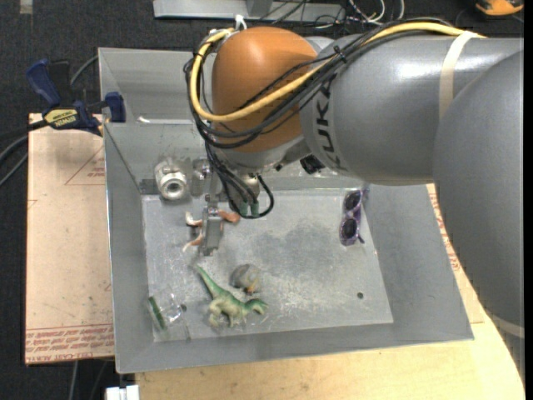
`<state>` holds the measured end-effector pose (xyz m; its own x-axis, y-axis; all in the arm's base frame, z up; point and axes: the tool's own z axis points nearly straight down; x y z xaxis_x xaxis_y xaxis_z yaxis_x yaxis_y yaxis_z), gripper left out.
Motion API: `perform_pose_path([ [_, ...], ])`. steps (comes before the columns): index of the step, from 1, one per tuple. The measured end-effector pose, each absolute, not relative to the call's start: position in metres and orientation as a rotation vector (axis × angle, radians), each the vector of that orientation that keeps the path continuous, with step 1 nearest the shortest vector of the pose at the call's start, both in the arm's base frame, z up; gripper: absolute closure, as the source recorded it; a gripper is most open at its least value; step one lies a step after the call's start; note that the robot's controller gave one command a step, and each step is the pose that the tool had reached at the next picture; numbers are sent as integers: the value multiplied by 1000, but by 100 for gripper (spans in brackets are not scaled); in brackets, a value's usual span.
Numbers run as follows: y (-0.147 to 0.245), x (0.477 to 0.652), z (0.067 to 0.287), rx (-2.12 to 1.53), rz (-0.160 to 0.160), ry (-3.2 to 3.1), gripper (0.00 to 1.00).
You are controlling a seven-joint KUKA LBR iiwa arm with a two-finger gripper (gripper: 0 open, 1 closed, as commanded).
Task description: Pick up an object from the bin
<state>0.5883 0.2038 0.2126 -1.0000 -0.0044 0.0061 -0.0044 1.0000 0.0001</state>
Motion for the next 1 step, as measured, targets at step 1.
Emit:
perform_pose_path([
  [1,202,590,218,0,-2,-3143,0],
])
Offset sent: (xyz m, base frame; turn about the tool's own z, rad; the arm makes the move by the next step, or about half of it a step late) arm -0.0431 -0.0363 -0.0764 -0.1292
